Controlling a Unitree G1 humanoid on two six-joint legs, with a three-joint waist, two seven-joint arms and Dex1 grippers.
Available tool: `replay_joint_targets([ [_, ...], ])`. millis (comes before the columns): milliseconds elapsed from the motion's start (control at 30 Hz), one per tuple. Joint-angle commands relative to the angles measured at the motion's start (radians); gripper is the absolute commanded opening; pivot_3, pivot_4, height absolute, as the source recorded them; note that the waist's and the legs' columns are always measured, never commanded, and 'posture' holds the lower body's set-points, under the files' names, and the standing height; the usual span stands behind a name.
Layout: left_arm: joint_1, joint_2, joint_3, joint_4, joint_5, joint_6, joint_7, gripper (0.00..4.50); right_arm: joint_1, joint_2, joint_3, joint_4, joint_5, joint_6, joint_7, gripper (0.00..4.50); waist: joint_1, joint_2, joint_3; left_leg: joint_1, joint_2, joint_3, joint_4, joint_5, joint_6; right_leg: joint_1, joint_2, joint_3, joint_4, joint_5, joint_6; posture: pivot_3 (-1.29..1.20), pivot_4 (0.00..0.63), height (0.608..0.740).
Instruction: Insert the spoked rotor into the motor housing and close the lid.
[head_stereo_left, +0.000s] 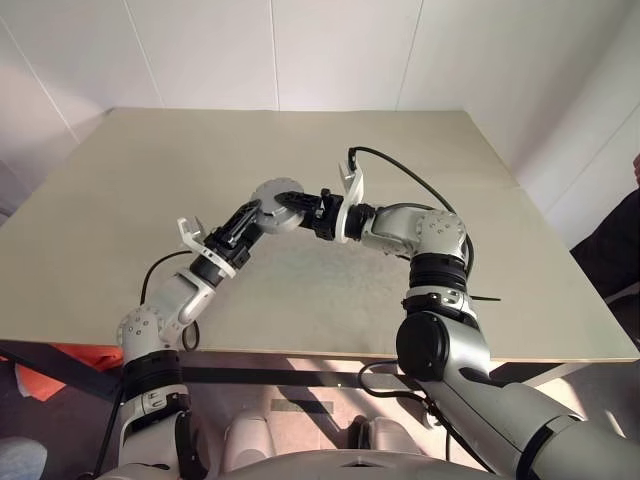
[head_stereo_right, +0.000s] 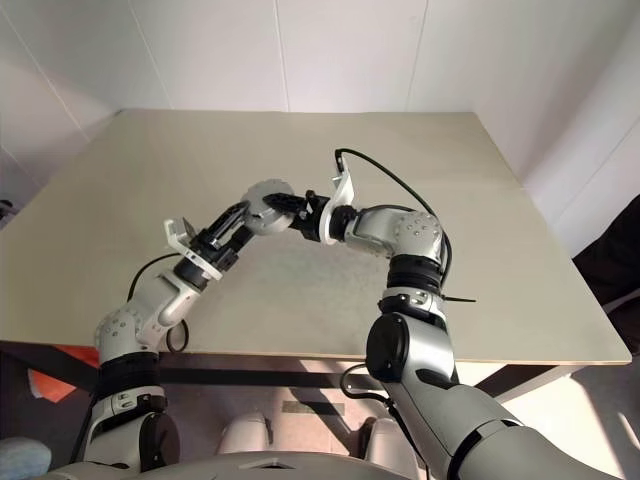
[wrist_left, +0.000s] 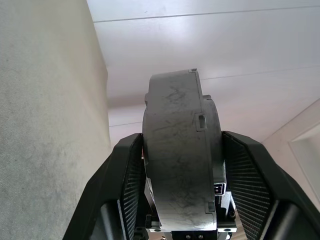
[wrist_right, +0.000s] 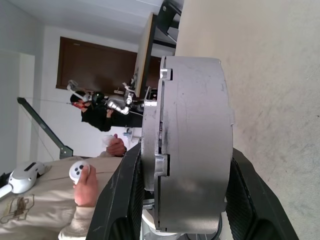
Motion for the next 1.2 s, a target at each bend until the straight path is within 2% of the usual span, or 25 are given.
replay_joint_targets([
  [33,-0.021,0.019,-0.008,-0.011,0.003,-0.012,0.001,2.14,-0.015,0.018,0.02,-0.049,0.031,-0.031,0.02,2.16,0.0,0.0,0.0,0.0,0.0,0.0,0.0,0.0,0.0,0.0,0.0,0.0,0.0,0.0,0.0,0.0,0.0,0.74],
  [200,-0.03,0.026,-0.009,-0.001,0.01,-0.026,0.004,2.14,-0.012,0.01,0.037,-0.04,0.032,-0.047,0.041,2.16,0.0,0.0,0.0,0.0,0.0,0.0,0.0,0.0,0.0,0.0,0.0,0.0,0.0,0.0,0.0,0.0,0.0,0.74],
  [433,-0.023,0.03,-0.009,0.001,0.032,-0.042,0.002,2.14,-0.001,-0.003,0.08,-0.039,0.004,-0.112,0.053,4.3,0.0,0.0,0.0,0.0,0.0,0.0,0.001,0.0,0.0,0.0,0.0,0.0,0.002,0.0,0.0,0.0,0.0,0.74],
  [467,-0.023,0.031,-0.008,0.002,0.036,-0.044,0.0,2.14,0.0,-0.006,0.087,-0.039,0.004,-0.117,0.057,4.44,0.0,0.0,0.0,0.0,0.0,0.0,0.002,0.0,0.0,0.0,0.0,0.0,0.002,0.0,0.0,0.0,0.0,0.74],
  [800,-0.002,0.043,0.02,-0.01,0.079,-0.112,-0.003,2.14,0.014,-0.029,0.144,-0.036,-0.015,-0.158,0.08,4.44,-0.001,0.0,0.0,0.001,0.0,-0.001,0.008,0.0,0.0,0.0,-0.001,0.001,0.011,-0.001,0.0,0.0,0.0,0.74],
  [967,0.025,0.051,0.06,-0.006,0.105,-0.175,-0.002,2.14,0.02,-0.036,0.155,-0.035,-0.027,-0.164,0.083,4.44,-0.003,0.0,0.0,0.002,0.001,-0.001,0.009,0.0,-0.001,0.0,-0.001,0.002,0.012,-0.003,0.005,0.0,0.0,0.74],
  [1200,0.057,0.082,0.13,0.005,0.153,-0.266,-0.009,2.14,0.025,-0.034,0.169,-0.033,-0.035,-0.162,0.088,4.44,-0.002,0.0,0.0,0.001,0.001,-0.001,0.008,0.0,0.0,0.0,0.0,0.001,0.012,-0.002,0.003,0.0,0.0,0.74],
])
